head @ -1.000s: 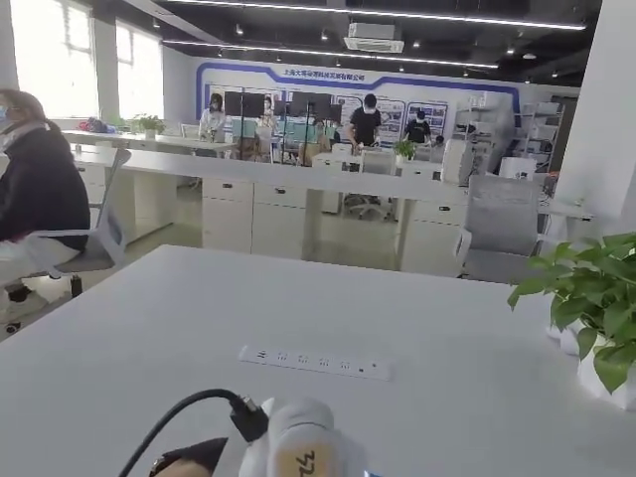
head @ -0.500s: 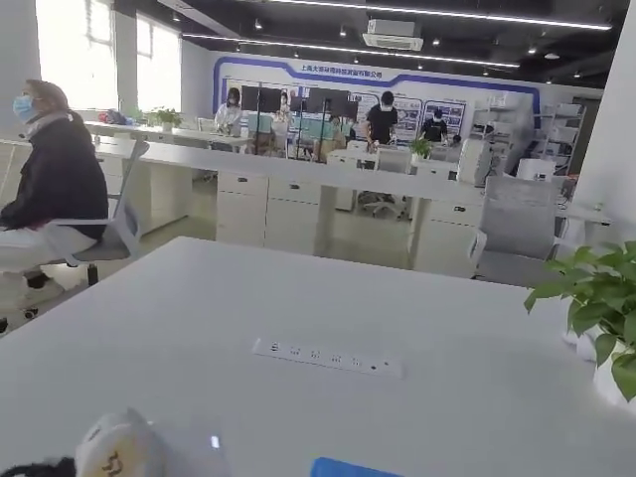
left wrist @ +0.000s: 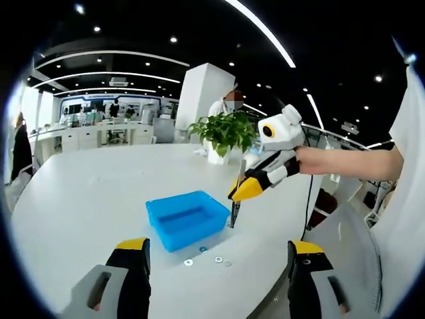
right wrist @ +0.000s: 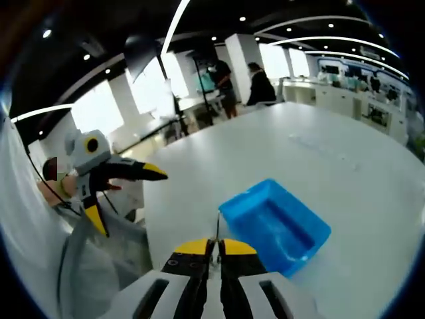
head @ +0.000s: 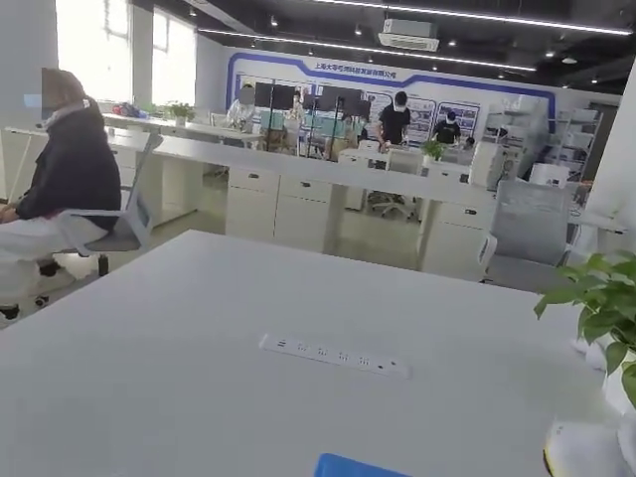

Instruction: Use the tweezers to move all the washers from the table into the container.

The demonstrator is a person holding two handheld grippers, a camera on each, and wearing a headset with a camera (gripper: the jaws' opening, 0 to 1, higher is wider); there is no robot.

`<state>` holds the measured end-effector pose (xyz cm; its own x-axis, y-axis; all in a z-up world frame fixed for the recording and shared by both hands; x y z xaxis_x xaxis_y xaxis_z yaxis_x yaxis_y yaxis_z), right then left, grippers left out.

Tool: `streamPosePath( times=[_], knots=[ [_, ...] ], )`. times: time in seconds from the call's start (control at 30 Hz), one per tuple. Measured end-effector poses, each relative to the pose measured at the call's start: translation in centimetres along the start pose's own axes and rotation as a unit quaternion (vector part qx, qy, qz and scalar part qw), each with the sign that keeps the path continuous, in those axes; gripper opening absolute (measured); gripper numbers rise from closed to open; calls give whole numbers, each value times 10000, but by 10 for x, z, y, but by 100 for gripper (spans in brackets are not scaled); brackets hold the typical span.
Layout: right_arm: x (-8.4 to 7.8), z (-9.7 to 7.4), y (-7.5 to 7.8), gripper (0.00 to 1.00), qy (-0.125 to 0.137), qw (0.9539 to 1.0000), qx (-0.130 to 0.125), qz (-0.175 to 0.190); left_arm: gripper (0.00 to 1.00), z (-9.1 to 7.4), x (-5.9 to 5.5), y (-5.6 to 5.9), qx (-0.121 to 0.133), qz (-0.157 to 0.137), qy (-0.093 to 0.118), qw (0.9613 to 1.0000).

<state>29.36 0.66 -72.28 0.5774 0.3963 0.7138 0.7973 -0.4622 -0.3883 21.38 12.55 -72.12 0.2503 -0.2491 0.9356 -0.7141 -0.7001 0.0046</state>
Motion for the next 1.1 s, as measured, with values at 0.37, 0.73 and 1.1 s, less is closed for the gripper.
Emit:
streamPosePath(
  times=[0.37,0.73,1.1],
  knots=[
    [16,-14,25,2,-70,9993,-360,86,99,2,-9,-5,362,207,-48,9991],
    [28,-13,53,2,-89,9967,-668,454,99,5,-13,-1,328,433,-192,9983],
    [29,3,78,3,-240,9941,-977,407,98,3,-11,-3,361,448,-194,9982]
  ],
)
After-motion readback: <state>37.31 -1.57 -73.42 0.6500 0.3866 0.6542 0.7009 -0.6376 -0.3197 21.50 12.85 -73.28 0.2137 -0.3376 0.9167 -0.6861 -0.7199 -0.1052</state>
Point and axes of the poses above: the centre of the closed fingertips' face, and the gripper's own axes: z roughly forward along the fingers, y roughly to its right, x roughly out of its top, the point moved 2 cm from there along -z, roughly backward along the fingers, and after that the axes turned 10 degrees about z, right-handed, at the moved point
